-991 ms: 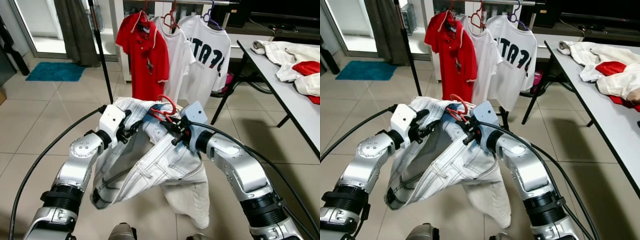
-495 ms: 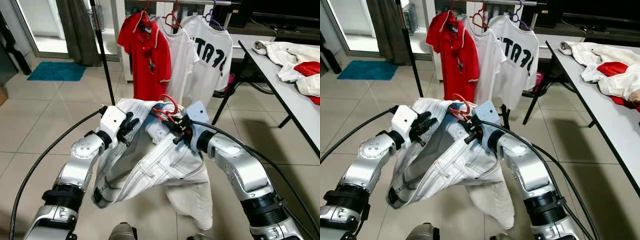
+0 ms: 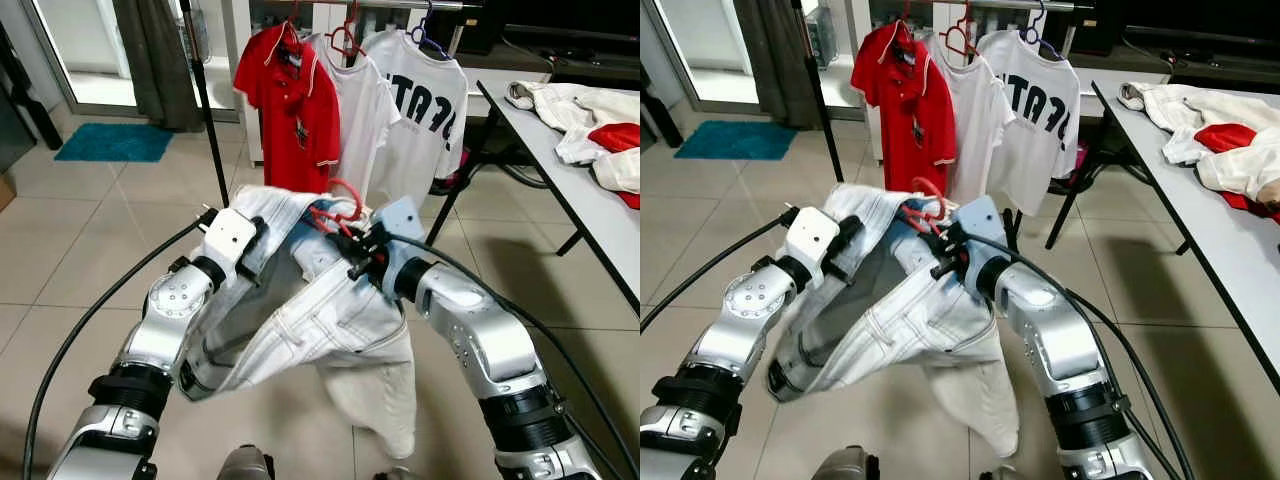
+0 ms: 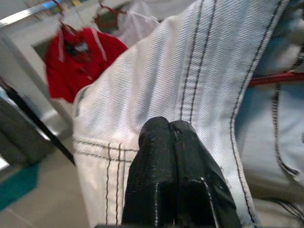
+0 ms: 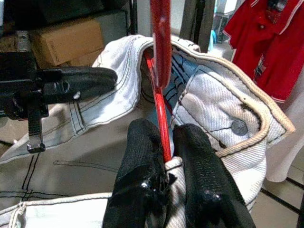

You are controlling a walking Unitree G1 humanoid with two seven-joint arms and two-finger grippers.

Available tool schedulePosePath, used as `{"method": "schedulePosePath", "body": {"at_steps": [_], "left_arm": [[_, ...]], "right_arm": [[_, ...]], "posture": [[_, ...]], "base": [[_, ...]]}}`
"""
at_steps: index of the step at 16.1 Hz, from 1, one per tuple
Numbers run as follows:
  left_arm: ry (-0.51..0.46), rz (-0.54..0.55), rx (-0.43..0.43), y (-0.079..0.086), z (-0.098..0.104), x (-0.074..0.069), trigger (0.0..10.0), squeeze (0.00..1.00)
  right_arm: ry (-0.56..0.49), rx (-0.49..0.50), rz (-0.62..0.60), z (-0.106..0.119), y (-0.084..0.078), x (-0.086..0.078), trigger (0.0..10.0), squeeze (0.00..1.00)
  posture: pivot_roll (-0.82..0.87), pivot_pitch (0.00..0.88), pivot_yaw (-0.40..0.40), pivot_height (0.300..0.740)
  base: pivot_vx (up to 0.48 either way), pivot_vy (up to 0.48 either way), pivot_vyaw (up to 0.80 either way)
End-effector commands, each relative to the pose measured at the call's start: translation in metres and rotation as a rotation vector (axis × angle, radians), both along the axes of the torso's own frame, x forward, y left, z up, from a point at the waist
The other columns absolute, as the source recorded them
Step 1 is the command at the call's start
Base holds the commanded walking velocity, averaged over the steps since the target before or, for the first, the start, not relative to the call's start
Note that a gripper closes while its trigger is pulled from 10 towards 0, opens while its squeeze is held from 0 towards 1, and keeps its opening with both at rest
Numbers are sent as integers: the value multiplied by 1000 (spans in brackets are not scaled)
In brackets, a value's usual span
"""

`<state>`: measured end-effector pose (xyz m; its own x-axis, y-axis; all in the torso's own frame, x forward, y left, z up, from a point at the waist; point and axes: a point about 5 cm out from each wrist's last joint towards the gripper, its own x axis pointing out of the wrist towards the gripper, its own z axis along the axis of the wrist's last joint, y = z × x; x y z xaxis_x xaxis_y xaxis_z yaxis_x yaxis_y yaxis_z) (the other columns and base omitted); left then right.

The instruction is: Hang hanger

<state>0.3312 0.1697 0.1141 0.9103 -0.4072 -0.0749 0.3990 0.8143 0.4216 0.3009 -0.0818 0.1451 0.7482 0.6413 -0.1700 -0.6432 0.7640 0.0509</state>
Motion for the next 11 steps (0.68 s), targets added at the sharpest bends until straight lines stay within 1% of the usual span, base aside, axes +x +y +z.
{"method": "schedulePosePath", "body": {"at_steps": [1, 3, 4, 5, 7, 8, 9, 10, 11], "left_arm": [[-74, 11, 12, -4, 5, -1, 0, 0], [-178, 8, 43, -10, 9, -9, 0, 0], [-194, 2, 48, -11, 9, -11, 0, 0], [-229, -14, 63, -14, 9, -16, 0, 0], [-341, -40, 95, -20, 18, -23, 0, 0], [-421, -50, 70, -22, 27, -27, 0, 0], [-458, -51, 56, -21, 32, -29, 0, 0], [-452, -56, 63, -22, 32, -29, 0, 0], [-359, -62, 110, -22, 20, -25, 0, 0]], "right_arm": [[-39, 52, -31, 12, -6, 3, 0, 0], [-23, 80, -41, 10, -7, 3, 0, 0], [-21, 83, -42, 10, -7, 3, 0, 0], [-20, 93, -38, 11, -6, 3, 0, 0], [-16, 82, -49, 9, -9, 5, 0, 0], [-8, 75, -81, 6, -11, 8, 0, 0], [-3, 77, -87, 6, -11, 8, 0, 0], [1, 73, -87, 6, -11, 8, 0, 0], [4, 68, -81, 5, -10, 9, 0, 0]], "posture": [[1, 0, 0, 705], [1, 0, -2, 705], [1, 0, -2, 705], [2, 0, -4, 705], [3, 0, -7, 705], [-1, 0, -6, 705], [0, 0, -13, 705], [4, 0, -21, 705], [7, 0, -30, 705]], "base": [[0, 0, 0], [0, 0, 0], [0, 0, 0], [0, 0, 0], [0, 0, 0], [0, 0, 0], [0, 0, 0], [0, 0, 0], [0, 0, 0]]}}
